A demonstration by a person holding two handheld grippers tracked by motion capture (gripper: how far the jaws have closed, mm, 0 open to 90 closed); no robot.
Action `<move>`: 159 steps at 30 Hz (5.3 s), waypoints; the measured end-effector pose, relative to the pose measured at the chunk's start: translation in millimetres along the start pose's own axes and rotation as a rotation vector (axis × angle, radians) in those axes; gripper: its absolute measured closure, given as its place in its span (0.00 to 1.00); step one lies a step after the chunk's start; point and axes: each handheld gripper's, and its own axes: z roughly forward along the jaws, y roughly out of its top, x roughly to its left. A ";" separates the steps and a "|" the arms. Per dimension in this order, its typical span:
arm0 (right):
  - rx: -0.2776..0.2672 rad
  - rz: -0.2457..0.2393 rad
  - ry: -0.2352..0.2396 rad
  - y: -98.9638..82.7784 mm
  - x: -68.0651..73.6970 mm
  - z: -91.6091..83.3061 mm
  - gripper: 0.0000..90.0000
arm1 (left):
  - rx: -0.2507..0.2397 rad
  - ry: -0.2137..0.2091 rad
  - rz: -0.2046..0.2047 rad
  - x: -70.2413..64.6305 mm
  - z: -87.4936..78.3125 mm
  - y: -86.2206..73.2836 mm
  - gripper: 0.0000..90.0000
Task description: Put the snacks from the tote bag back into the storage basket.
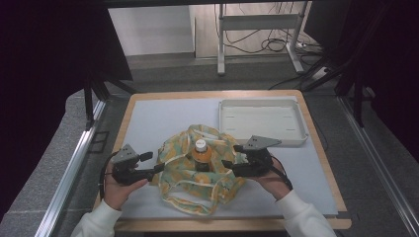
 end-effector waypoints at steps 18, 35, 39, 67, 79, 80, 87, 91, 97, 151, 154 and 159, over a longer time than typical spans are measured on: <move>-0.004 -0.040 0.057 25.0 19.0 39.6 0.24 | 0.008 -0.004 -0.008 1.9 1.9 -1.9 0.35; 0.041 -0.071 0.072 33.5 33.7 76.3 0.20 | 0.015 -0.003 -0.008 5.0 2.6 -3.4 0.35; 0.050 -0.071 0.067 32.8 33.3 75.9 0.23 | 0.017 -0.002 -0.006 4.8 2.7 -3.4 0.35; 0.023 -0.086 0.053 40.7 33.8 66.3 0.34 | 0.018 0.002 -0.007 6.2 3.3 -4.2 0.36; -0.054 -0.086 0.061 58.1 31.9 40.4 0.34 | 0.021 0.003 -0.004 6.1 4.2 -4.3 0.36; -0.057 -0.086 0.062 59.2 31.6 38.4 0.34 | 0.021 0.003 -0.005 6.2 4.3 -4.4 0.36; -0.083 -0.087 0.055 66.5 28.2 25.4 0.34 | 0.021 0.004 -0.005 6.6 4.4 -4.5 0.36; -0.090 -0.068 0.045 67.7 25.8 18.8 0.34 | 0.014 0.004 -0.010 6.4 3.3 -4.0 0.36; -0.088 -0.043 0.031 66.4 20.9 12.7 0.34 | 0.025 -0.010 -0.008 4.5 5.6 -5.2 0.36; -0.151 0.051 -0.122 103.7 -53.6 -22.6 0.34 | 0.045 -0.001 0.003 5.5 7.6 -6.7 0.36; -0.149 0.059 -0.130 106.3 -58.1 -20.6 0.34 | 0.046 0.000 0.005 5.7 7.8 -6.7 0.36; -0.145 0.069 -0.147 111.5 -67.0 -15.0 0.34 | 0.046 -0.001 0.003 5.3 7.9 -6.8 0.36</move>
